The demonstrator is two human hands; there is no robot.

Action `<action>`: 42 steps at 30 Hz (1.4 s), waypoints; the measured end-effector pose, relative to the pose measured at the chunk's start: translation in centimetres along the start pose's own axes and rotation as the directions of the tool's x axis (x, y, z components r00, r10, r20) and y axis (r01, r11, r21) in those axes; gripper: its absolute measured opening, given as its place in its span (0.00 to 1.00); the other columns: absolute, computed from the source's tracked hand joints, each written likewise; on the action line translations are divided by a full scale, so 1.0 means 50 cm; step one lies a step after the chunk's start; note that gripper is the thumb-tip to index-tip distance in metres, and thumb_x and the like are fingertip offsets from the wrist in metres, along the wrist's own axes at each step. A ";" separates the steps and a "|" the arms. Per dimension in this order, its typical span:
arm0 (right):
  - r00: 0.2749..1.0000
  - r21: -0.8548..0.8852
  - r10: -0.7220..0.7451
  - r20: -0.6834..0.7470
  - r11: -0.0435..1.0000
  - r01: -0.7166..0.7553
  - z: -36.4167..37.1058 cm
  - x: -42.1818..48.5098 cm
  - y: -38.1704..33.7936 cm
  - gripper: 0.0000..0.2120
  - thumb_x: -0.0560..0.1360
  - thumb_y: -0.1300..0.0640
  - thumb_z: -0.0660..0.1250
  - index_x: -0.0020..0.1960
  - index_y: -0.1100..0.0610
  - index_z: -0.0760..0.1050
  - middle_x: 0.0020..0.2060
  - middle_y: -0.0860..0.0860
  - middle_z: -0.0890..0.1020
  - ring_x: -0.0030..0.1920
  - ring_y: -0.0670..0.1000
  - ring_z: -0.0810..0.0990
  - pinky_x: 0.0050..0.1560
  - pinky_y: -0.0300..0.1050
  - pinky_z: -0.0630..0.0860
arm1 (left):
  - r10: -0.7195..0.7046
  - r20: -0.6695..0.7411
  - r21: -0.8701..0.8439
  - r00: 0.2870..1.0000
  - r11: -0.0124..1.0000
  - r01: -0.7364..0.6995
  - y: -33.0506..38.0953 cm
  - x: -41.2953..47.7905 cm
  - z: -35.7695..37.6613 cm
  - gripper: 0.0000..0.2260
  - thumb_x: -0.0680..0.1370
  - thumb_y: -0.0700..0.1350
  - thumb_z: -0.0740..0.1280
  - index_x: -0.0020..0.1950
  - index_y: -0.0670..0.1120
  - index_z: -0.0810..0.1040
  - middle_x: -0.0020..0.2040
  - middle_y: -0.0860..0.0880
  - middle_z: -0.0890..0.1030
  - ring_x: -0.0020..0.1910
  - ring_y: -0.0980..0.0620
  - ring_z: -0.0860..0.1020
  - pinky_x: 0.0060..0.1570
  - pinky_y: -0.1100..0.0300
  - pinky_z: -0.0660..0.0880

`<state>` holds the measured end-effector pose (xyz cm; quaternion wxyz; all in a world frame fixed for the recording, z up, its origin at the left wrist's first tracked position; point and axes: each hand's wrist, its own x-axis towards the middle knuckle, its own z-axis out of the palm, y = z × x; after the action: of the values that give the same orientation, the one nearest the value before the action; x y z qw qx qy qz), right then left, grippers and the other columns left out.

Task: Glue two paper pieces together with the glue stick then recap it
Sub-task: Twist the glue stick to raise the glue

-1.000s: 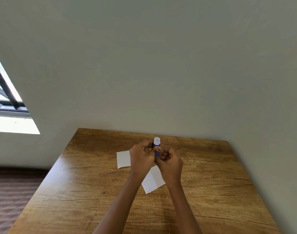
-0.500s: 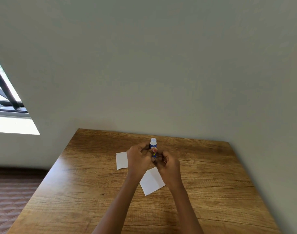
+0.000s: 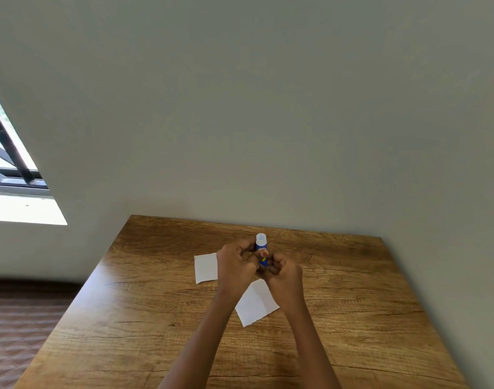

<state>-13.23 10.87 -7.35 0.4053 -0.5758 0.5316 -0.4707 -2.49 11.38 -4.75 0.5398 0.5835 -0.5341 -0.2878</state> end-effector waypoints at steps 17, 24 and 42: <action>0.992 0.012 -0.006 -0.128 1.000 0.007 0.013 -0.013 -0.004 0.10 0.66 0.66 0.74 0.42 0.54 0.79 0.35 0.44 0.82 0.34 0.39 0.82 0.35 0.29 0.76 | 0.019 -0.002 0.029 1.000 0.999 -0.019 0.004 -0.002 -0.009 0.11 0.69 0.30 0.69 0.47 0.42 0.84 0.36 0.61 0.79 0.33 0.70 0.77 0.32 0.75 0.73; 0.997 -0.083 -0.044 0.065 0.995 0.049 0.008 -0.007 0.000 0.09 0.73 0.66 0.67 0.52 0.58 0.78 0.40 0.40 0.81 0.42 0.33 0.80 0.41 0.27 0.74 | 0.023 -0.003 0.020 1.000 1.000 -0.023 0.003 -0.001 -0.014 0.12 0.69 0.30 0.68 0.46 0.42 0.84 0.33 0.64 0.77 0.31 0.72 0.76 0.33 0.77 0.70; 1.000 -0.079 0.006 -0.005 0.997 -0.007 0.009 -0.004 -0.001 0.09 0.69 0.67 0.71 0.42 0.53 0.79 0.36 0.45 0.83 0.36 0.36 0.81 0.36 0.29 0.74 | 0.058 0.026 0.010 0.998 0.998 -0.058 -0.012 -0.003 -0.009 0.10 0.69 0.31 0.70 0.44 0.43 0.85 0.32 0.63 0.79 0.33 0.66 0.78 0.33 0.74 0.72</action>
<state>-12.77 11.05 -7.42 0.3827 -0.5886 0.5526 -0.4491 -1.94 11.58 -5.22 0.5380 0.5669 -0.5592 -0.2766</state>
